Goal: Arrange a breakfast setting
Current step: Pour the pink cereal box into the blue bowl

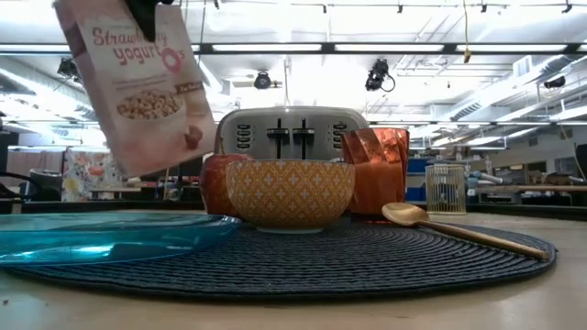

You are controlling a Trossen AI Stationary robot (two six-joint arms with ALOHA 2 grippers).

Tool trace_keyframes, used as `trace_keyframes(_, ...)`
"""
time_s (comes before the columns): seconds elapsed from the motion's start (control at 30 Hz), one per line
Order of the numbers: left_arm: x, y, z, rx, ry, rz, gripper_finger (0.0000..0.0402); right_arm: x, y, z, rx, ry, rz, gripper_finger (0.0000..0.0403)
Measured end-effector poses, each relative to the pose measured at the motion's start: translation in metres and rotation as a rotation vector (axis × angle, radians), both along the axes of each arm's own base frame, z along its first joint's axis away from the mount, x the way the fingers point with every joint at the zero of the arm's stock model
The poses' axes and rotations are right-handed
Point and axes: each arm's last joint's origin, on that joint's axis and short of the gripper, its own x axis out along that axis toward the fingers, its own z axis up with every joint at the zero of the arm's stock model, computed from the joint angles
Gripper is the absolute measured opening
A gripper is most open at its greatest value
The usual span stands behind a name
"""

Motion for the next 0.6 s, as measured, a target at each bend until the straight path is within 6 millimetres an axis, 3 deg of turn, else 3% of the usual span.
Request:
trace_keyframes(0.23,0.016,-0.021,-0.029,-0.174,0.043,0.078,0.0001,0.001,-0.003,-0.004,-0.033,0.027,-0.03,0.0127)
trace_keyframes(0.6,0.028,-0.086,-0.028,-0.386,0.035,-0.002,0.0,0.035,0.024,-0.041,-0.108,0.131,0.018,0.0129)
